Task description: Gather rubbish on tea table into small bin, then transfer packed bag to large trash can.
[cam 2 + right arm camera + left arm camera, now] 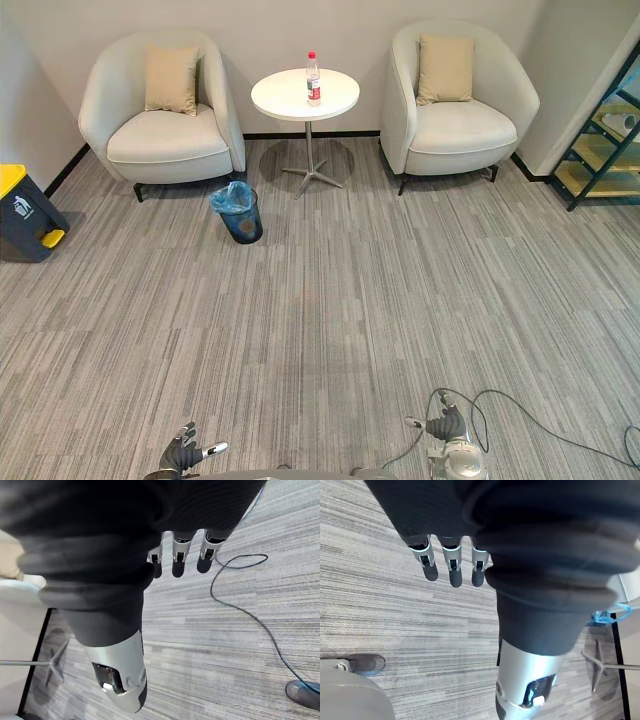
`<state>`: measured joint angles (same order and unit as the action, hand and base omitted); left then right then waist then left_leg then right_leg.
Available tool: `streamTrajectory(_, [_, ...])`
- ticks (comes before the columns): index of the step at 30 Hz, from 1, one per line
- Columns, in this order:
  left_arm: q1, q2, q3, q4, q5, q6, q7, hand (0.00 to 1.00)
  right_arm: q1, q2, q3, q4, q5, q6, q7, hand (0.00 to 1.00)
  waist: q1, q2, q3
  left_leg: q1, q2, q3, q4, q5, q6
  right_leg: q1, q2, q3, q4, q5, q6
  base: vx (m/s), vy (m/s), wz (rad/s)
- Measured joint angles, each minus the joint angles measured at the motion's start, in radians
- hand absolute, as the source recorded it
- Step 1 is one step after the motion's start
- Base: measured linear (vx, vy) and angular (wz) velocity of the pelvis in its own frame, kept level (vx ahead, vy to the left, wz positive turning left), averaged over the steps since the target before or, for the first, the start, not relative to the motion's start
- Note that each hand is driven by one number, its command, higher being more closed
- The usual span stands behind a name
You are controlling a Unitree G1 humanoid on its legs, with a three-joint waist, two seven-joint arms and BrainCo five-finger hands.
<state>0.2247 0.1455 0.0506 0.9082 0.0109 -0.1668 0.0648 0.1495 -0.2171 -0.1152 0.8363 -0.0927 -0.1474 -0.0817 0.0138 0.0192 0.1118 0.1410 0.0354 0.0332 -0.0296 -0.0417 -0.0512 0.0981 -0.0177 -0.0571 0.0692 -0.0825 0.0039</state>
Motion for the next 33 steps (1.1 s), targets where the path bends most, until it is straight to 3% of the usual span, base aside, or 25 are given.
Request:
streamTrajectory(17, [0.016, 0.04, -0.004, -0.096, 0.033, -0.014, -0.019, 0.0, 0.002, -0.03, 0.013, -0.031, -0.001, 0.0, 0.018, 0.0, 0.0, -0.004, 0.0, -0.034, 0.0, 0.018, 0.012, -0.02, 0.015, -0.034, -0.001, 0.003, 0.013, -0.02, 0.009, 0.01, -0.005, -0.02])
streamTrajectory(24, [0.016, 0.044, 0.0, -0.143, 0.025, -0.013, -0.005, 0.0, -0.03, -0.027, 0.008, -0.031, 0.004, 0.005, -0.006, 0.0, 0.003, -0.009, 0.005, -0.109, 0.001, 0.038, 0.137, -0.107, 0.027, -0.076, -0.005, 0.019, 0.053, -0.053, 0.026, 0.05, 0.007, -0.1])
streamTrajectory(27, [0.019, 0.043, 0.004, -0.187, 0.016, -0.013, 0.006, 0.0, -0.071, -0.026, 0.007, -0.031, 0.007, 0.008, -0.013, 0.0, 0.009, -0.013, 0.015, -0.16, 0.0, 0.06, 0.234, -0.175, 0.041, -0.142, -0.015, 0.039, 0.164, -0.113, 0.051, 0.06, 0.044, -0.23])
streamTrajectory(29, [0.017, 0.043, 0.004, -0.224, -0.001, -0.013, 0.007, 0.0, -0.084, -0.023, 0.007, -0.031, 0.012, 0.017, -0.024, 0.0, 0.021, -0.015, 0.04, -0.17, -0.004, 0.074, 0.301, -0.25, 0.057, -0.222, -0.037, 0.024, 0.37, -0.172, 0.118, 0.04, 0.072, -0.27])
streamTrajectory(32, [0.003, 0.069, 0.004, -0.244, -0.004, -0.011, 0.015, 0.0, -0.071, -0.004, 0.009, -0.038, 0.019, 0.024, -0.027, 0.0, 0.019, -0.032, 0.066, -0.125, -0.022, 0.049, 0.328, -0.304, 0.093, -0.382, -0.093, -0.046, 0.732, -0.185, 0.137, 0.22, 0.065, 0.08])
streamTrajectory(33, [0.0, 0.077, 0.004, -0.244, -0.005, -0.006, 0.025, 0.0, -0.067, 0.0, 0.01, -0.038, 0.025, 0.029, -0.027, 0.0, 0.02, -0.03, 0.074, -0.101, -0.016, 0.04, 0.33, -0.322, 0.094, -0.406, -0.098, -0.075, 0.75, -0.206, 0.12, 0.43, 0.01, 0.29])
